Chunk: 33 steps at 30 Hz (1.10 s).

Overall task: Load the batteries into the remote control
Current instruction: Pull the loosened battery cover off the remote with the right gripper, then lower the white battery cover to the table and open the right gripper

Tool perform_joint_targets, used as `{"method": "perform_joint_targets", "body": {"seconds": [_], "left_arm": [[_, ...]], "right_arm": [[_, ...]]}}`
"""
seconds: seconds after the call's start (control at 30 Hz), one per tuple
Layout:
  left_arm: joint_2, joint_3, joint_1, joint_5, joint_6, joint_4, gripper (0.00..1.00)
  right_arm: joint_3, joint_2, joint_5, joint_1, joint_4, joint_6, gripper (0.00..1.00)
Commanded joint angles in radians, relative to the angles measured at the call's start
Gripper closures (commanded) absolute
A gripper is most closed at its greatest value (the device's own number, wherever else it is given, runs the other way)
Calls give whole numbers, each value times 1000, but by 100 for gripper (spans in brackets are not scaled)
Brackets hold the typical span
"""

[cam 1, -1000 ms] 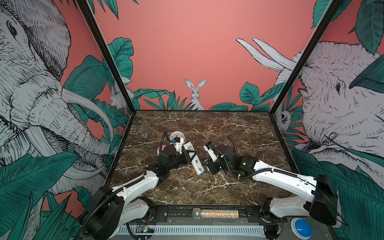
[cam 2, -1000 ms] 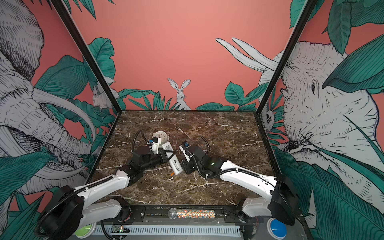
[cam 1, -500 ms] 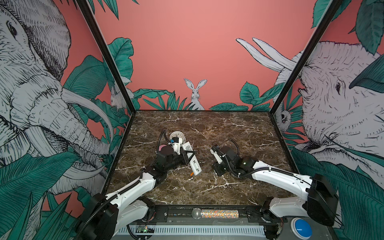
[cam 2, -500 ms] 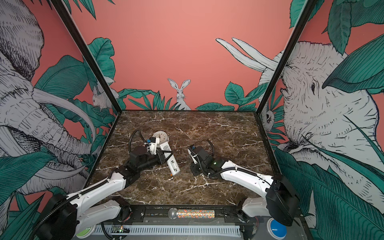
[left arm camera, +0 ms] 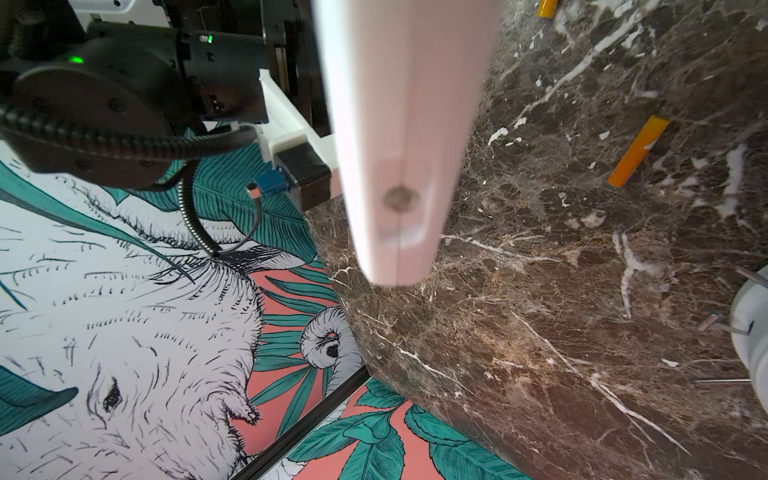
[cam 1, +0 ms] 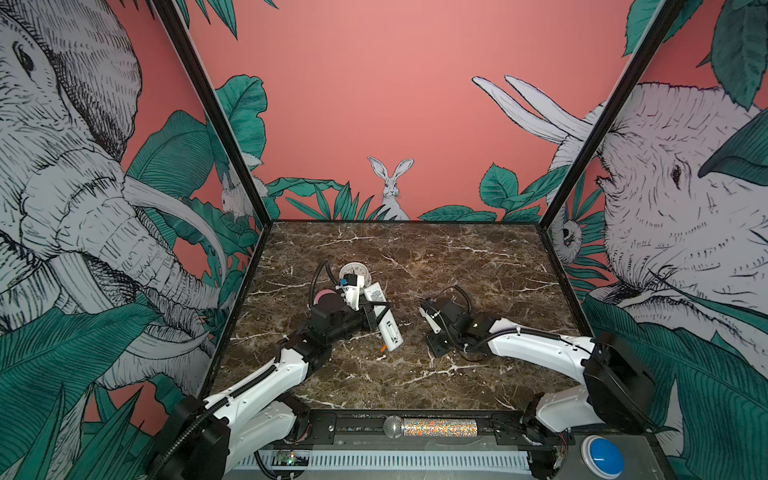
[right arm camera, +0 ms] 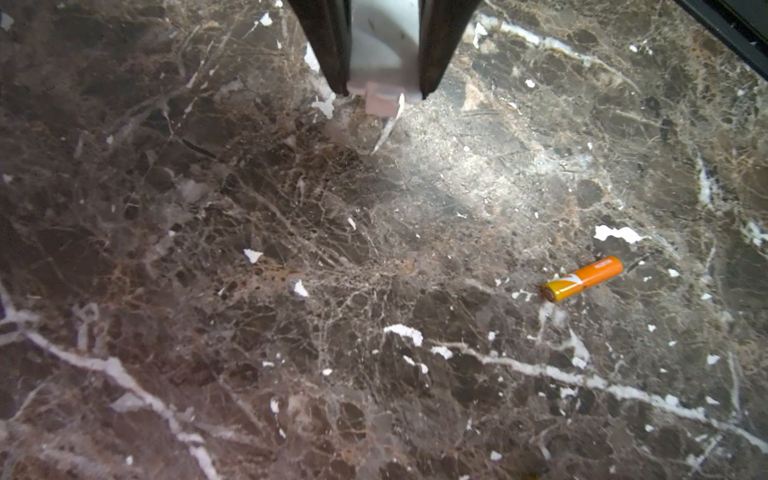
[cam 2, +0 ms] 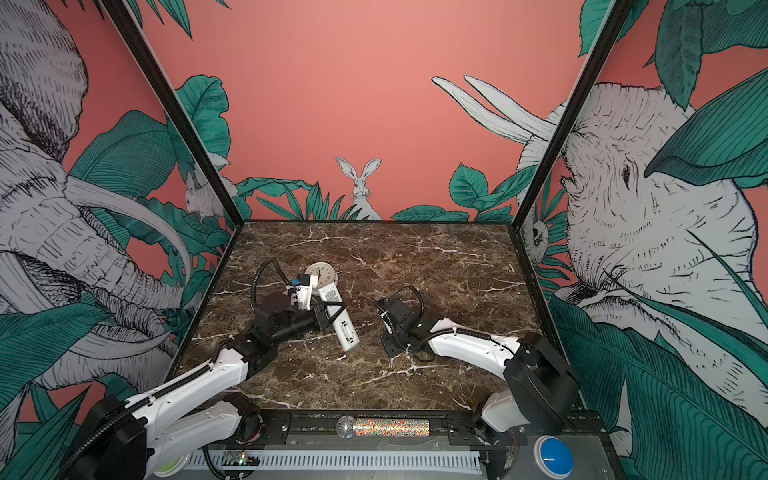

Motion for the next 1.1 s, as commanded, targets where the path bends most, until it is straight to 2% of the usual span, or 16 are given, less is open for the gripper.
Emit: {"method": "perform_joint_targets", "body": {"seconds": [0.0,0.6,1.07], "left_arm": [[-34,-21,10,9,17,29,100],[-52,-25,17,12,26,22,100],[-54,-23,21,12,25,20,100]], "right_arm": [[-7,30,3,-9,22,-3,83],[-28,112,-19,-23,67,4,82],[-18,106,-8,-23,50,10,63]]}}
